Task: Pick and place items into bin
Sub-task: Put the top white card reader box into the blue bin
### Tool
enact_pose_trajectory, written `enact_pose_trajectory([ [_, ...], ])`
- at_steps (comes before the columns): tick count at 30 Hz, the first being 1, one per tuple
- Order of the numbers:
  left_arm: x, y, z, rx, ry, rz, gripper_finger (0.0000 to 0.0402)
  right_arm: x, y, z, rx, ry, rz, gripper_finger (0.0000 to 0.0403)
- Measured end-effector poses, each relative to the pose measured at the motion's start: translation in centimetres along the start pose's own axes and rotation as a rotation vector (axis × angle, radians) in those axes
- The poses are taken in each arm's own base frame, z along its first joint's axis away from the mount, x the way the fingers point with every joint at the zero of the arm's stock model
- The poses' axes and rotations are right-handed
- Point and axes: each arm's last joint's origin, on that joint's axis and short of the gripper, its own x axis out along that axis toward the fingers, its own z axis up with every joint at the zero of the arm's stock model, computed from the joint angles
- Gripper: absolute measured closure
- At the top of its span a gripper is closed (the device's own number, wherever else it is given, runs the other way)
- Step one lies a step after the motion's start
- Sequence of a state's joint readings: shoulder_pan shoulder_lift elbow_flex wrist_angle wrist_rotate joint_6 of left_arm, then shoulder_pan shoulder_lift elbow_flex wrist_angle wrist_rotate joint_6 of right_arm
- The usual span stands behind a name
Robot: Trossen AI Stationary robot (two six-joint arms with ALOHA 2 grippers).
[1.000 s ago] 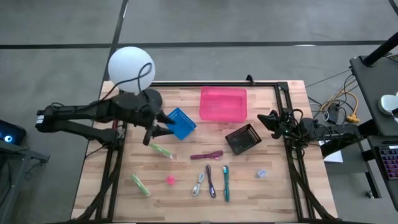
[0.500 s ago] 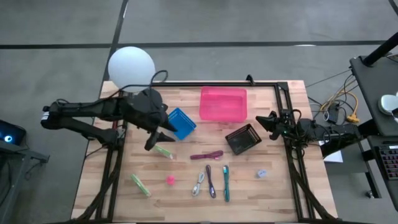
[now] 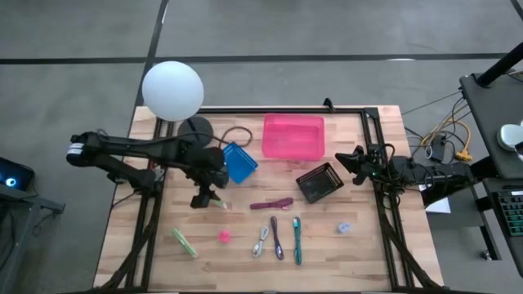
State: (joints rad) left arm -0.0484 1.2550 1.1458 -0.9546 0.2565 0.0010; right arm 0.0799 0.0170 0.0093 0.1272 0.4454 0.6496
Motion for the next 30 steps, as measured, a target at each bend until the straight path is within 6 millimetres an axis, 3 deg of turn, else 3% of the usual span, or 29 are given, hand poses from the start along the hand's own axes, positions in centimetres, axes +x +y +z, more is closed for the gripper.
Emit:
enact_pose_trajectory([
  [8,2.3,0.3,-0.5,0.057,0.187,0.001,0.0213,0.0,-0.1,-0.1,-0.029,0.013,-0.009,0.0394],
  [18,4.5,0.8,-0.6,0.153,0.284,0.028,0.0213,0.0,-0.3,-0.4,-0.045,0.039,-0.029,0.0394],
  [30,6.2,1.4,-2.0,0.137,0.394,0.069,0.0213,0.0,-0.4,-0.5,-0.05,0.048,-0.035,0.0394],
])
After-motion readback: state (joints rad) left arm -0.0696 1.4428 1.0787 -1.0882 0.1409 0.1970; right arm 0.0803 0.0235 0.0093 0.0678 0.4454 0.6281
